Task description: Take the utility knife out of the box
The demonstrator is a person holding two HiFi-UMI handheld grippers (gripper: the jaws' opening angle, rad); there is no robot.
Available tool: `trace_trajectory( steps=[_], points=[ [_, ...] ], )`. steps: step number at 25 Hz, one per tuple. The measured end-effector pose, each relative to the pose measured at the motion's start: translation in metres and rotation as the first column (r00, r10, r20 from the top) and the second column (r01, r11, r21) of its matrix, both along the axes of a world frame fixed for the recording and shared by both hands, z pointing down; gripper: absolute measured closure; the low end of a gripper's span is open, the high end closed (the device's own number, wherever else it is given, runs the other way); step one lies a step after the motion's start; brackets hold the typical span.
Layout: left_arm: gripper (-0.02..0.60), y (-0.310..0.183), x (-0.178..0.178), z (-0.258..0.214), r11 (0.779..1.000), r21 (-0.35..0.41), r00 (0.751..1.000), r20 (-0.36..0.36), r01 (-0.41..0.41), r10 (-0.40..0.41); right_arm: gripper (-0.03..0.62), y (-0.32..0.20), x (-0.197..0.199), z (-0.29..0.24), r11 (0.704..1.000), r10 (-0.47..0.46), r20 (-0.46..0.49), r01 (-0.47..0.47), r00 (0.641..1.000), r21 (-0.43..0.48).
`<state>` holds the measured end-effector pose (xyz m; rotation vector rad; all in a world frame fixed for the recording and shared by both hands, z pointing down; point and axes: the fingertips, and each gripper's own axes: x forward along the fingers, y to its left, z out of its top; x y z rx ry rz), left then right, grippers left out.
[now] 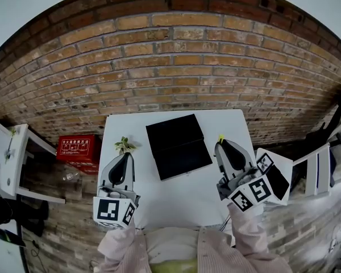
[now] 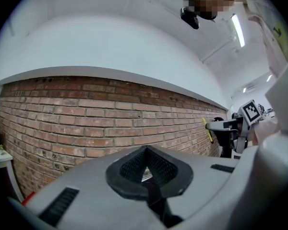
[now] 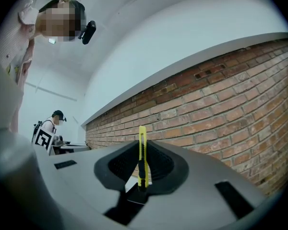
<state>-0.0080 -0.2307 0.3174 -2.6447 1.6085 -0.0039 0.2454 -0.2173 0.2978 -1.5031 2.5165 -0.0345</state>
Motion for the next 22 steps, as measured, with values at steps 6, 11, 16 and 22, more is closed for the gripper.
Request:
trace_trajectory(
  steps=[6,11,16,22],
  points=[
    [0.591,0.0,-0.001,0.001,1.0,-0.001,1.0,0.003,0.015,-0.015,0.543,-0.001,0.004,0.005,1.0,0.003,0.0,-0.003,1.0,-0.011],
    [0.591,0.0,-0.002,0.005,1.0,-0.011,1.0,0.006,0.021,-0.021,0.543,-0.002,0.006,0.008,1.0,0.005,-0.005,-0.005,1.0,-0.017],
    [0.591,0.0,-0.001,0.009,1.0,-0.016,1.0,0.007,0.019,-0.019,0.543,-0.003,0.008,0.009,1.0,0.009,-0.008,-0.009,1.0,-0.024],
    [0.591,-0.003,-0.001,0.012,1.0,-0.024,1.0,0.011,0.013,-0.013,0.543,-0.006,0.007,0.013,0.999,0.012,-0.014,-0.012,1.0,-0.032]
  ],
)
